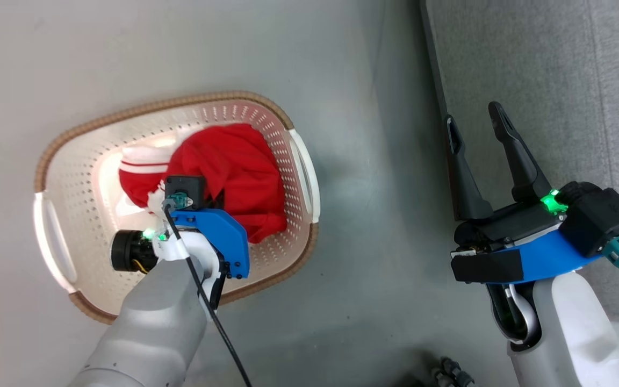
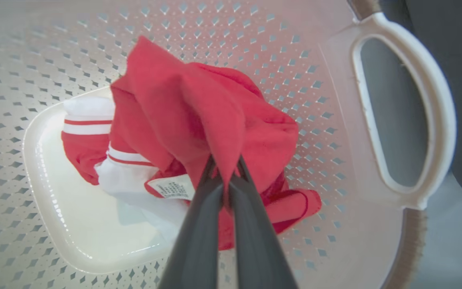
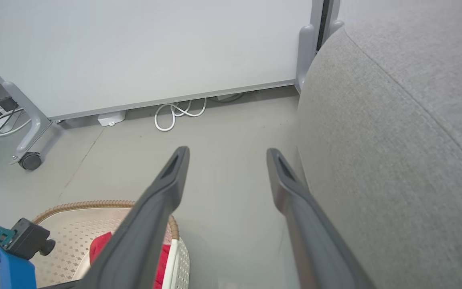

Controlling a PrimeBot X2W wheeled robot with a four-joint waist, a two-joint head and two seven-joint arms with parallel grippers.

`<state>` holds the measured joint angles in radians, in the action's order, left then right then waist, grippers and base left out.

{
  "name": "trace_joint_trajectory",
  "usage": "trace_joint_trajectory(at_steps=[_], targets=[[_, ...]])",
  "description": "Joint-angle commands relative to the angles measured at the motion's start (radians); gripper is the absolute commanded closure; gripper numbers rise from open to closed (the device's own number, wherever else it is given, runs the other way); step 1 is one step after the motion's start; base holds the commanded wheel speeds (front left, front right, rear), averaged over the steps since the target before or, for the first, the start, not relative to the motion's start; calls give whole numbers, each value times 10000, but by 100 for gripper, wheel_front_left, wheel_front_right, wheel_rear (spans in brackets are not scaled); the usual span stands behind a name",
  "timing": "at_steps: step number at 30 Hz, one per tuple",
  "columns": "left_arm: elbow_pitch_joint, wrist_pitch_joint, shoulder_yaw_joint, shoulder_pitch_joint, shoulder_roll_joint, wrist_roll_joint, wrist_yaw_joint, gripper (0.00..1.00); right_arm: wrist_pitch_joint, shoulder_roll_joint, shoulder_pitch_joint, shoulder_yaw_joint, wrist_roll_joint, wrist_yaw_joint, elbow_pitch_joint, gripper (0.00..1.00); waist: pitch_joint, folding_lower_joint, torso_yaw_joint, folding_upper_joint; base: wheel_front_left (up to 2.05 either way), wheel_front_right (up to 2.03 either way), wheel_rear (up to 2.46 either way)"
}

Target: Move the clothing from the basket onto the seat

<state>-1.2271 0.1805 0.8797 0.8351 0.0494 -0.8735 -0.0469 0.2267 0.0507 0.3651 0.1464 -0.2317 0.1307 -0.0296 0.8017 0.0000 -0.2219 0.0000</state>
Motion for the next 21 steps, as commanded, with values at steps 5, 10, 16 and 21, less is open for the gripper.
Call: trace_joint_trajectory(at_steps=[5,10,16,21], targets=[[315,250,227,-286,14,-213,252,100,-83,-4,122,-77,46,1,-176,0,-1006,0,361,0,0,0,0],[629,523,684,-544,13,-201,596,100,-224,-3,-97,-125,86,1,-360,0,-1988,0,631,0,0,0,0],[1065,668,1282,-966,10,-364,915,100,-477,-1,-531,-184,146,3,-712,0,-3425,0,989,0,0,0,0],[1663,761,1790,-1234,11,-534,1014,100,-684,-1,-1039,-281,169,1,-942,0,-4545,0,1282,0,0,0,0]])
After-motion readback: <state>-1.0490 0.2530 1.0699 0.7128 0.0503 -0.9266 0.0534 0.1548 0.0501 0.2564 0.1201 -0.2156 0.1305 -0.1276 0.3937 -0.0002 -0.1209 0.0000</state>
